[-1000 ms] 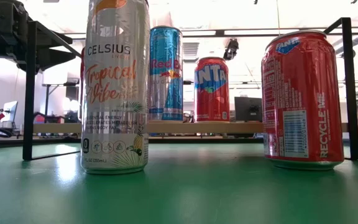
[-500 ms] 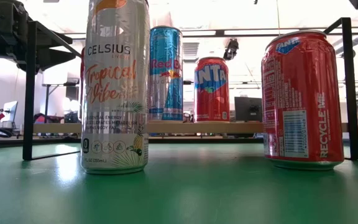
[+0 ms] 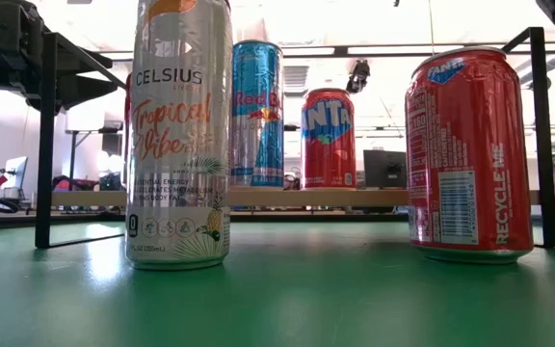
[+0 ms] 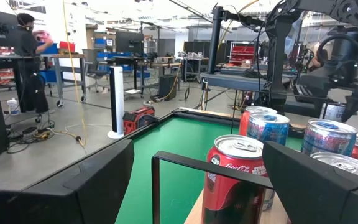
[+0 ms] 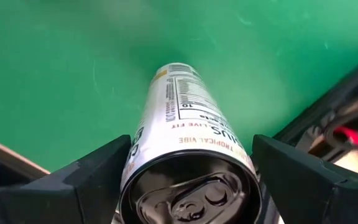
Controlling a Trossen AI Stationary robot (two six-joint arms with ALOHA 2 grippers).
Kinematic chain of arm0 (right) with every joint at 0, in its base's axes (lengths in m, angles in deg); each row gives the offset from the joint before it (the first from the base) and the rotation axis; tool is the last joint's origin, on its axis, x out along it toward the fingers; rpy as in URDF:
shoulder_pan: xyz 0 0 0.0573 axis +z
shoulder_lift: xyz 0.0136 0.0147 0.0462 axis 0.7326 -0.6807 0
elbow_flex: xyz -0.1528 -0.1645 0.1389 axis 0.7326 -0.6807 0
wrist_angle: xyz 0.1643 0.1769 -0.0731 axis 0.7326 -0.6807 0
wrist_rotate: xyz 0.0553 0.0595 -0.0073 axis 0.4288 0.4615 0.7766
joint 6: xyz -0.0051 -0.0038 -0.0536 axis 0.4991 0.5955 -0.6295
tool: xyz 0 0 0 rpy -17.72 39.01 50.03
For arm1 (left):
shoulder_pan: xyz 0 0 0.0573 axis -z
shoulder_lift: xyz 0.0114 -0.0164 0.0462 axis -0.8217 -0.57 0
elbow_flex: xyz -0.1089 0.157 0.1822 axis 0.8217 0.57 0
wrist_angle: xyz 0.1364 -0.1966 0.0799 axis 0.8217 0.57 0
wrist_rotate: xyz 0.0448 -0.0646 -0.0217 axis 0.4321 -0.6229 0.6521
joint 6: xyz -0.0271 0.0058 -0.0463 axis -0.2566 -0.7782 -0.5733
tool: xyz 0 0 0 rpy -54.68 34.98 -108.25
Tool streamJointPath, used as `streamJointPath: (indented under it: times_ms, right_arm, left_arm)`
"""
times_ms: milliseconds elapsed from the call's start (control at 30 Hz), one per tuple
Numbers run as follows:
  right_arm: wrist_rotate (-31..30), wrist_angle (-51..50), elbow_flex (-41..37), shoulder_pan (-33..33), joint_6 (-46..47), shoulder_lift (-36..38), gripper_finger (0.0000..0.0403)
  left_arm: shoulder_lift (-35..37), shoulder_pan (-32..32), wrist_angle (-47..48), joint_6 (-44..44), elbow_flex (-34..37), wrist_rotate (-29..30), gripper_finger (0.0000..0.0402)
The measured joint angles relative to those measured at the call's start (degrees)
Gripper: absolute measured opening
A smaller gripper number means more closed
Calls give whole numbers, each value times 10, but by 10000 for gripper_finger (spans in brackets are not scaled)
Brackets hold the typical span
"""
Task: Place canned beverage on shelf
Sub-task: Put the right white soda can on the shelf
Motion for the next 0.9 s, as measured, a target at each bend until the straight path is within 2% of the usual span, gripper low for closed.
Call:
streamJointPath:
  times_ms: [167, 367, 433, 533, 733, 900]
  right_arm:
    - [0, -5, 5, 0, 123, 1, 318]
    - [0, 2, 18, 0, 358, 1, 263]
    - [2, 20, 19, 0, 408, 1, 251]
    - [4, 49, 19, 5, 454, -1, 251]
    - [1, 55, 24, 7, 610, -1, 251]
    - [0, 66, 25, 6, 672, -6, 256]
  left_arm:
    - [0, 0, 0, 0, 0, 0, 340]
    - [0, 0, 0, 0, 0, 0, 340]
    - [0, 0, 0, 0, 0, 0, 340]
    - [0, 0, 0, 0, 0, 0, 340]
    - [0, 0, 0, 0, 0, 0, 340]
    - [0, 0, 0, 0, 0, 0, 340]
